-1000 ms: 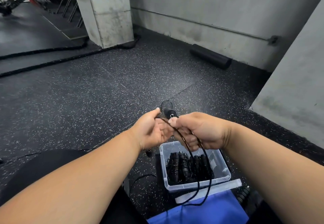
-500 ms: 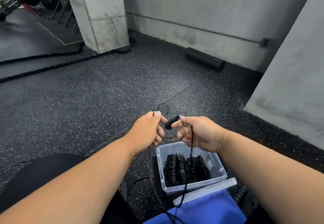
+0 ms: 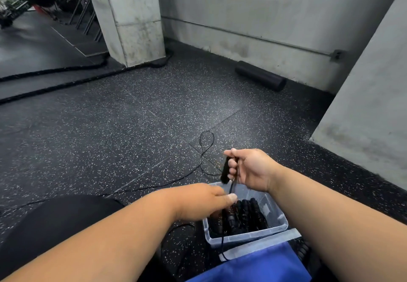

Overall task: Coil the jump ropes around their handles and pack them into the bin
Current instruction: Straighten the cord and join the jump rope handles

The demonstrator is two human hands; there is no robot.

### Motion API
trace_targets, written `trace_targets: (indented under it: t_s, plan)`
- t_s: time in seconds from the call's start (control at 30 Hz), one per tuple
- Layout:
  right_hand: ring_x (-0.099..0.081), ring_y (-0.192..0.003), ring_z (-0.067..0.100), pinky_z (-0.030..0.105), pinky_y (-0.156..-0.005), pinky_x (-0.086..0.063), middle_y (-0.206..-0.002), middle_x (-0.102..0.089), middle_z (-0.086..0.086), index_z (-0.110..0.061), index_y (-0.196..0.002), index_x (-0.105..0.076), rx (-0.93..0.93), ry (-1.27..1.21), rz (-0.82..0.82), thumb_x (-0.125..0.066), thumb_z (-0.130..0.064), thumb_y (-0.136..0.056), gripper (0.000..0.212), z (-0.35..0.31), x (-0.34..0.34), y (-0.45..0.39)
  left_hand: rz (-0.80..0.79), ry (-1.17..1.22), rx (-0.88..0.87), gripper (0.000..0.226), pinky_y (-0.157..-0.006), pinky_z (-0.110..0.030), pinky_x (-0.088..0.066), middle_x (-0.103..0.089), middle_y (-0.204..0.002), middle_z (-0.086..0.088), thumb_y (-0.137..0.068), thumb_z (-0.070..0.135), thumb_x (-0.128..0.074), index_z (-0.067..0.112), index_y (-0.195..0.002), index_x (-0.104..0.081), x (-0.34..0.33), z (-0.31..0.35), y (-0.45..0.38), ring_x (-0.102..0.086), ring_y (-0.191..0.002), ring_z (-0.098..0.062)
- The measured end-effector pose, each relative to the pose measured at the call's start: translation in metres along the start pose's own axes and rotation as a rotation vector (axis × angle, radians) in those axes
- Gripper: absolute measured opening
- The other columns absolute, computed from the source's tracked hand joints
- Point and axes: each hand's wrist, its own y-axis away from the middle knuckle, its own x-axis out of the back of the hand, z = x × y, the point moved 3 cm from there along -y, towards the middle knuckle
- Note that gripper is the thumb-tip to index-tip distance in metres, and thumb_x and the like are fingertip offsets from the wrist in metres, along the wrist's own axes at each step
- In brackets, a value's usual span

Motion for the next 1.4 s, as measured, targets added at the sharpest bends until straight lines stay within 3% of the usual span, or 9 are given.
trace_targets:
  t_s: [0.13, 0.23, 0.37, 0.43, 0.5, 0.57, 0.63, 1.03, 1.4]
  plan:
    - [-0.025, -0.049, 0.015, 0.028, -0.052, -0.026, -0.057, -0.029, 0.0, -0.01, -0.105, -0.063, 0.081, 0.292, -0.114, -0.044, -0.021, -0.106, 0.022, -0.011, -0.002, 0.008, 0.322, -0.027, 0.129, 0.038, -0.09, -0.033, -0.052, -0.064, -0.127, 0.004, -0.101, 0.055, -0.055, 0.03, -0.129, -0.059, 0.038, -0.024, 0.001, -0.062, -0.103, -0.009]
    - [-0.018, -0.047, 0.015, 0.03, -0.051, -0.016, -0.055, -0.026, 0.002, -0.01, -0.096, -0.063, 0.068, 0.412, -0.291, -0.044, -0.021, -0.104, 0.023, -0.021, -0.009, 0.022, 0.597, 0.006, 0.085, 0.092, -0.125, -0.046, -0.029, -0.023, -0.166, 0.005, -0.088, 0.054, -0.074, 0.037, -0.16, -0.02, 0.054, -0.033, 0.002, -0.028, -0.151, -0.021]
    - [-0.016, -0.047, 0.014, 0.028, -0.046, -0.015, -0.055, -0.026, 0.001, -0.011, -0.089, -0.063, 0.028, 0.53, -0.488, -0.045, -0.023, -0.099, 0.024, -0.031, -0.014, 0.041, 0.575, -0.08, 0.018, 0.118, -0.128, -0.053, -0.004, 0.007, -0.172, 0.014, -0.074, 0.073, -0.08, 0.055, -0.16, -0.001, 0.044, -0.034, -0.011, 0.009, -0.16, -0.02]
    - [-0.016, -0.045, 0.013, 0.024, -0.043, -0.019, -0.053, -0.026, 0.0, -0.011, -0.086, -0.062, 0.012, 0.54, -0.535, -0.047, -0.025, -0.093, 0.021, -0.034, -0.015, 0.046, 0.565, -0.065, -0.062, 0.096, -0.13, -0.051, -0.011, -0.015, -0.17, 0.009, -0.075, 0.065, -0.082, 0.054, -0.154, -0.029, 0.037, -0.03, -0.017, -0.007, -0.158, -0.018]
    - [-0.016, -0.044, 0.011, 0.023, -0.042, -0.018, -0.053, -0.027, -0.001, -0.012, -0.084, -0.061, 0.024, 0.556, -0.526, -0.049, -0.026, -0.092, 0.02, -0.036, -0.013, 0.049, 0.54, 0.007, -0.163, 0.054, -0.118, -0.043, -0.04, -0.057, -0.139, 0.008, -0.081, 0.049, -0.083, 0.041, -0.128, -0.057, 0.032, -0.024, -0.02, -0.049, -0.132, -0.015]
    - [-0.016, -0.045, 0.012, 0.025, -0.044, -0.015, -0.053, -0.027, -0.001, -0.016, -0.077, -0.06, 0.06, 0.579, -0.474, -0.051, -0.026, -0.093, 0.021, -0.041, -0.008, 0.051, 0.449, 0.096, -0.148, 0.033, -0.095, -0.038, -0.054, -0.07, -0.106, 0.012, -0.084, 0.039, -0.08, 0.035, -0.109, -0.06, 0.027, -0.02, -0.02, -0.066, -0.1, -0.009]
    - [-0.015, -0.048, 0.013, 0.027, -0.046, -0.013, -0.055, -0.026, 0.0, -0.02, -0.07, -0.056, 0.114, 0.583, -0.414, -0.054, -0.023, -0.095, 0.025, -0.045, -0.001, 0.051, 0.353, 0.256, -0.11, 0.029, -0.093, -0.041, -0.058, -0.076, -0.1, 0.008, -0.081, 0.036, -0.078, 0.036, -0.104, -0.061, 0.022, -0.018, -0.019, -0.072, -0.096, -0.014]
    - [-0.028, -0.054, 0.012, 0.029, -0.054, -0.025, -0.06, -0.039, -0.004, -0.017, -0.074, -0.062, 0.461, 0.518, -0.099, -0.063, -0.023, -0.1, 0.027, -0.057, 0.011, 0.05, 0.209, 0.893, -0.15, 0.068, -0.088, -0.03, -0.054, -0.07, -0.104, 0.002, -0.066, -0.001, -0.065, 0.017, -0.131, -0.062, 0.012, -0.007, -0.013, -0.063, -0.096, -0.016]
    - [-0.031, -0.058, 0.013, 0.03, -0.057, -0.028, -0.063, -0.045, -0.003, -0.02, -0.079, -0.064, 0.572, 0.493, -0.03, -0.074, -0.035, -0.091, 0.022, -0.06, 0.012, 0.045, 0.145, 1.048, -0.192, 0.082, -0.086, -0.028, -0.055, -0.074, -0.117, 0.003, -0.064, -0.008, -0.058, 0.019, -0.141, -0.059, 0.012, 0.0, -0.005, -0.066, -0.094, -0.009]
